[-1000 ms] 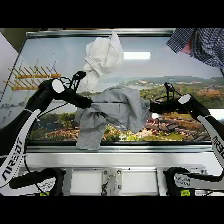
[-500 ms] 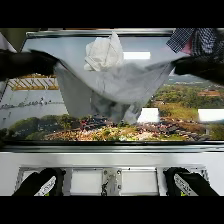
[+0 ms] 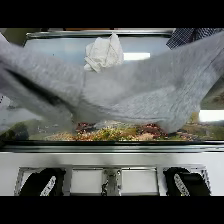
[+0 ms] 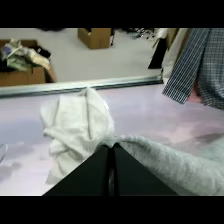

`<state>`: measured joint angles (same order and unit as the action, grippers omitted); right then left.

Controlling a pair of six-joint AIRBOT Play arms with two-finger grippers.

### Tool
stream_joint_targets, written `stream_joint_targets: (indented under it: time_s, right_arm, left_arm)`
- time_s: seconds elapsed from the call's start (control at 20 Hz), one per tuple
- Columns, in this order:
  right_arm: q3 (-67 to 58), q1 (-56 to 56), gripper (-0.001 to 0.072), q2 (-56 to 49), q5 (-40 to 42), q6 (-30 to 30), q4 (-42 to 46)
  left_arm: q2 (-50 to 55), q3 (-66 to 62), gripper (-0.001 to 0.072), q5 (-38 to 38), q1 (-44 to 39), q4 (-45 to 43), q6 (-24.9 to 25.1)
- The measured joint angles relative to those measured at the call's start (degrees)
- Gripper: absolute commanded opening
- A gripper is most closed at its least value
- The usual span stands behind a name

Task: Fold the clothes and pants, and hang the long-sleeved shirts on hangers.

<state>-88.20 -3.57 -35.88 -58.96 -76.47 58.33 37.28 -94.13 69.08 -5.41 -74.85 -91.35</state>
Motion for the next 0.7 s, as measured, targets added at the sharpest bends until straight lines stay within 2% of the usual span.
stream_joint_targets:
  time_s: [0.2,0.3,0.35,0.4,0.45,0.7]
  right_arm:
    - [4.68,2.27,0.0020,-4.55,-11.89,-8.15,-1.86]
    - [9.42,5.46,0.0020,-8.24,-14.12,-10.64,-2.03]
    - [11.76,7.19,0.0020,-10.38,-14.23,-11.54,-2.01]
    - [14.10,8.96,0.0020,-13.07,-13.88,-12.17,-1.95]
    - [15.76,10.29,0.0021,-15.80,-12.57,-12.74,-1.75]
    - [19.34,12.98,0.0021,-28.55,1.51,-15.37,-1.53]
  left_arm:
    - [5.84,11.56,0.0022,3.63,-0.02,-5.29,-4.02]
    - [12.39,16.94,0.0021,3.48,-0.02,-6.34,-4.90]
    - [15.98,18.78,0.0051,2.49,-0.04,-6.67,-5.27]
    - [19.87,20.06,0.0353,1.16,-0.04,-6.91,-5.29]
    - [24.13,20.65,0.0599,0.13,-0.04,-7.28,-5.73]
    - [37.81,15.61,0.0598,-1.77,-1.20,-6.56,-8.85]
